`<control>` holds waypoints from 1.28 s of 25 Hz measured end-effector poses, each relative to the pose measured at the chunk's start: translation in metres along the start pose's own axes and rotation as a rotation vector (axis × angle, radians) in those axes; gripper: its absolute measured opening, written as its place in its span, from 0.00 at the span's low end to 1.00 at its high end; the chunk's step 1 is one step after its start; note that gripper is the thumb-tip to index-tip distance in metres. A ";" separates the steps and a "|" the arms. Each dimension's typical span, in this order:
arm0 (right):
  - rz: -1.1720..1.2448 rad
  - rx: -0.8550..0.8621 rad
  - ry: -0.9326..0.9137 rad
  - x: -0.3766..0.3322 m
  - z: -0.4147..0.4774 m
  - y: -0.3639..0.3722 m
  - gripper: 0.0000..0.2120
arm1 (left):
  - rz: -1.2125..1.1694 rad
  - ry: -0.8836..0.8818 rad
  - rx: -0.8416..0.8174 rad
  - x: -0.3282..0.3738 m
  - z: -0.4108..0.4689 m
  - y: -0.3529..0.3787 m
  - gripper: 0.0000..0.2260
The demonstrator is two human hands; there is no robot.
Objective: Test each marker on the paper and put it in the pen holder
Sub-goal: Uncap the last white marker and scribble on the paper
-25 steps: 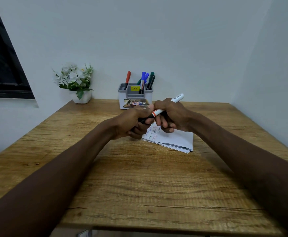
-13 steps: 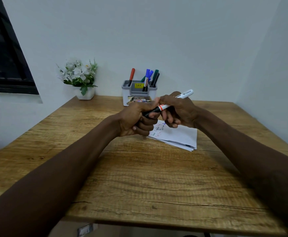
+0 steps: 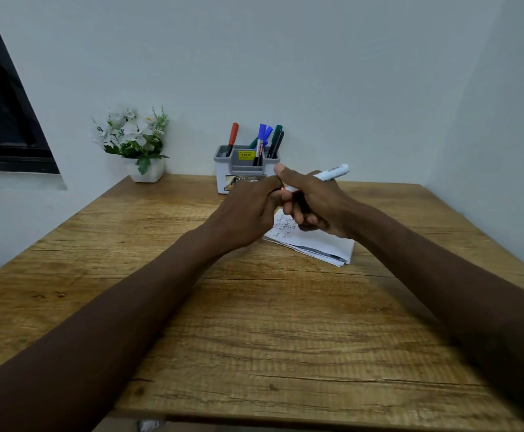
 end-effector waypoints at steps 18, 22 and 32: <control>-0.003 0.100 0.034 0.036 0.001 -0.034 0.10 | -0.445 -0.565 -0.071 -0.054 -0.020 0.009 0.11; -0.048 0.108 0.027 0.044 -0.007 -0.028 0.09 | -0.326 -0.519 -0.292 -0.052 -0.025 0.029 0.13; -0.010 0.089 -0.049 0.045 -0.021 -0.032 0.12 | -0.245 -0.456 -0.302 -0.057 -0.019 0.025 0.14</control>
Point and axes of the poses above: each hand's wrist, its own z-axis towards the middle knuckle, its own y-axis out of the palm, x = y × z, the point moved 10 cm from there along z, towards the middle knuckle, and after that the axes turned 13 degrees about -z, right-handed, at the moved point
